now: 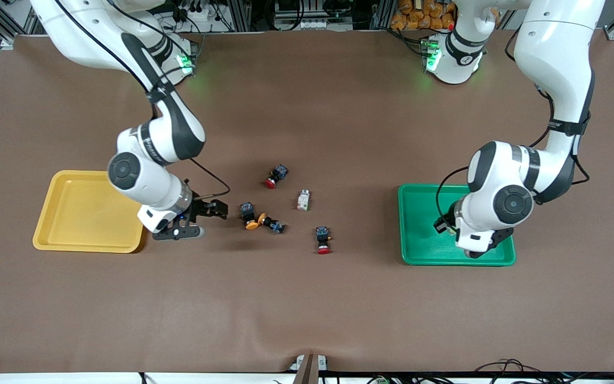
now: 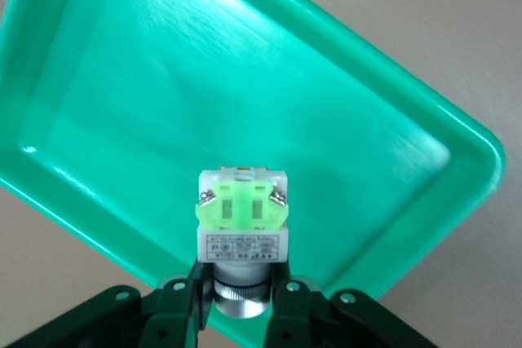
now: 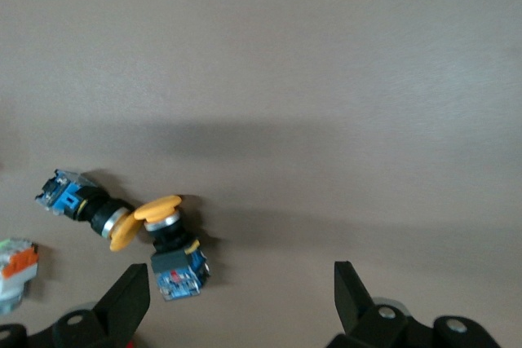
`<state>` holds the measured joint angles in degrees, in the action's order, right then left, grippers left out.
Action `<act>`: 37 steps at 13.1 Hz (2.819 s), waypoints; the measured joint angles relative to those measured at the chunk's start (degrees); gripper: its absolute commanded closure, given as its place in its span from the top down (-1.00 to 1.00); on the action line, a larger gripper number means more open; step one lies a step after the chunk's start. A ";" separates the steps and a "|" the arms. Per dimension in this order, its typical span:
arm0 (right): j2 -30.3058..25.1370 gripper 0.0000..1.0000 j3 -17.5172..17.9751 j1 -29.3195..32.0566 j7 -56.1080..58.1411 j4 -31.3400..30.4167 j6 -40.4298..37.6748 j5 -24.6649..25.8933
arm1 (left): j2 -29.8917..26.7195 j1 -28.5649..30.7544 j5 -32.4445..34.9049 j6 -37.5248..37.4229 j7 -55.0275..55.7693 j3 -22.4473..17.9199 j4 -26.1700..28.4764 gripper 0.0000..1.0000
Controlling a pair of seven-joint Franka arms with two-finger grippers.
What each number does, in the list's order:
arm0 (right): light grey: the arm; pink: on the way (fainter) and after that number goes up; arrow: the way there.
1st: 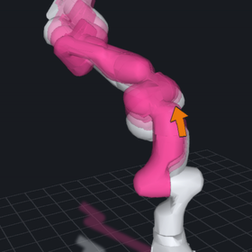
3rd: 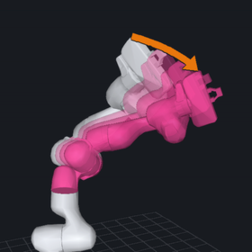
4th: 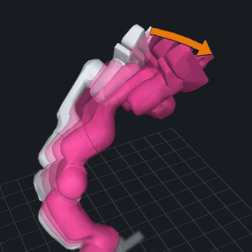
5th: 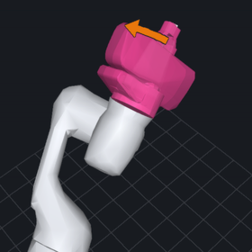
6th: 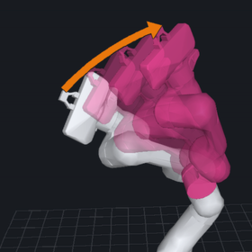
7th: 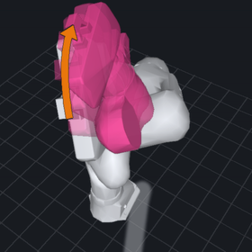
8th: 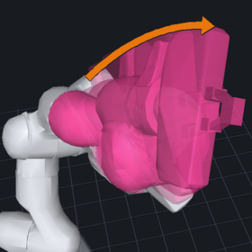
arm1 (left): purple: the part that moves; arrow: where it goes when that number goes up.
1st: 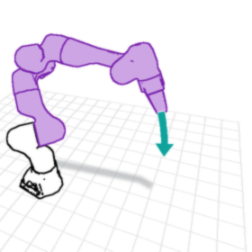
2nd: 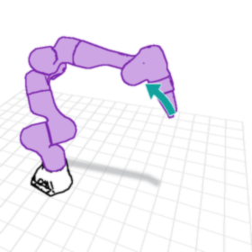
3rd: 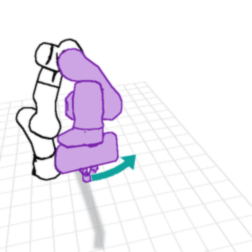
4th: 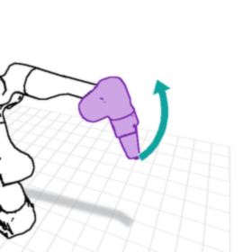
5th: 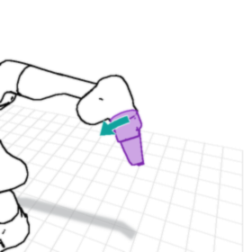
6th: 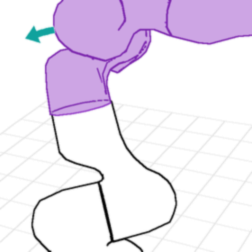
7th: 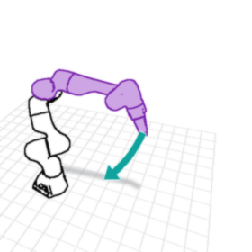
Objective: Place green and yellow buttons in trays
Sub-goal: 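Carry the button to the green tray while the right gripper reaches buttons, then release the button in the green tray while the right gripper grasps, then carry the yellow button to the yellow tray while the left gripper reaches buttons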
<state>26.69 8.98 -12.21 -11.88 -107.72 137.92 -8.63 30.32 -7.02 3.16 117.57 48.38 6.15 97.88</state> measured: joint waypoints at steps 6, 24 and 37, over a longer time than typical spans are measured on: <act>4.16 1.00 1.27 -3.10 -12.74 -0.18 4.19 7.71 | 0.34 4.74 2.53 10.89 0.00 -0.09 6.27 -1.00; 8.28 -1.00 4.10 -5.11 -29.96 -0.84 7.05 22.43 | -4.98 5.65 2.88 7.69 0.02 5.61 1.76 1.00; -6.08 -1.00 3.19 3.43 -23.53 -2.19 -14.92 22.68 | 2.37 -19.93 4.35 8.06 4.85 7.83 -5.91 1.00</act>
<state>20.61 12.16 -8.79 -35.41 -109.91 123.00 14.06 32.69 -26.95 7.51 125.63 53.23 13.98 91.97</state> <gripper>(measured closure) 0.564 0.000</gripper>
